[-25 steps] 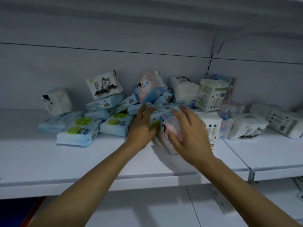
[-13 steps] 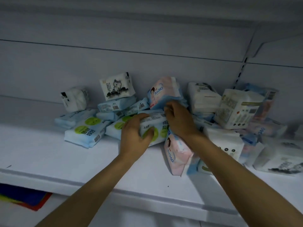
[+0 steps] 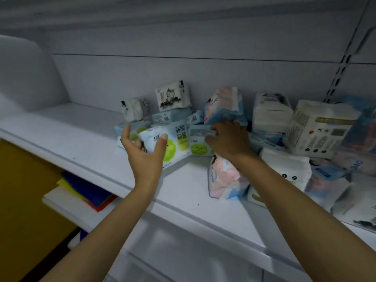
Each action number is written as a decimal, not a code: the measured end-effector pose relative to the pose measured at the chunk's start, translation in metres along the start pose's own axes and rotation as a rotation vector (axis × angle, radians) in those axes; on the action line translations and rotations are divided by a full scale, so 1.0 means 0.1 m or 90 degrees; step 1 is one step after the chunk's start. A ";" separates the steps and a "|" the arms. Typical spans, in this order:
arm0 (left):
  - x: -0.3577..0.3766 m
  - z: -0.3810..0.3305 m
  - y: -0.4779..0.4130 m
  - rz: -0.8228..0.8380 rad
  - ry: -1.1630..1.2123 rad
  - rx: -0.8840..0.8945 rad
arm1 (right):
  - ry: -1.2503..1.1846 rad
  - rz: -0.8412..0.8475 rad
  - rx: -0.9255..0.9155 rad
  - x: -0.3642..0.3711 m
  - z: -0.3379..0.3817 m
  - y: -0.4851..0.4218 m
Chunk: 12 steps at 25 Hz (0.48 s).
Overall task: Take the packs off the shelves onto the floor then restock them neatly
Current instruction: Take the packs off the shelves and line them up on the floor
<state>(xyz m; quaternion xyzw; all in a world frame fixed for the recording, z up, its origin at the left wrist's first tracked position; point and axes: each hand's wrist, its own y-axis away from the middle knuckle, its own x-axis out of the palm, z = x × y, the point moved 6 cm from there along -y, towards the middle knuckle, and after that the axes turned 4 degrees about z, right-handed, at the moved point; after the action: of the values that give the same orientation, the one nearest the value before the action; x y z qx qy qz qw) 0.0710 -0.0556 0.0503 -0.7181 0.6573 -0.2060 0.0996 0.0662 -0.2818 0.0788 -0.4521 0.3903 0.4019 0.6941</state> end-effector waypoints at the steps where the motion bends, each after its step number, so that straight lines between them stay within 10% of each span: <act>1: -0.09 -0.02 0.05 -0.006 -0.052 -0.029 | 0.014 0.021 -0.002 0.01 0.02 0.02; 5: -0.20 0.09 0.32 0.219 -0.417 -0.109 | 0.085 0.012 -0.021 -0.11 0.18 0.03; 9: -0.38 -0.08 0.46 0.200 -0.348 -0.082 | 0.074 -0.086 -0.098 -0.39 0.41 0.08; 12: -0.54 -0.30 0.44 0.205 -0.233 -0.039 | -0.235 -0.099 -0.138 -0.63 0.61 0.15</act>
<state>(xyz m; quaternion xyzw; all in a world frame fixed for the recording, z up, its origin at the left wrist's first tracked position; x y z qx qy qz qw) 0.0160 -0.0034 0.0497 -0.6319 0.7403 -0.0341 0.2268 0.0396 -0.2336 0.1485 -0.4715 0.1755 0.4623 0.7302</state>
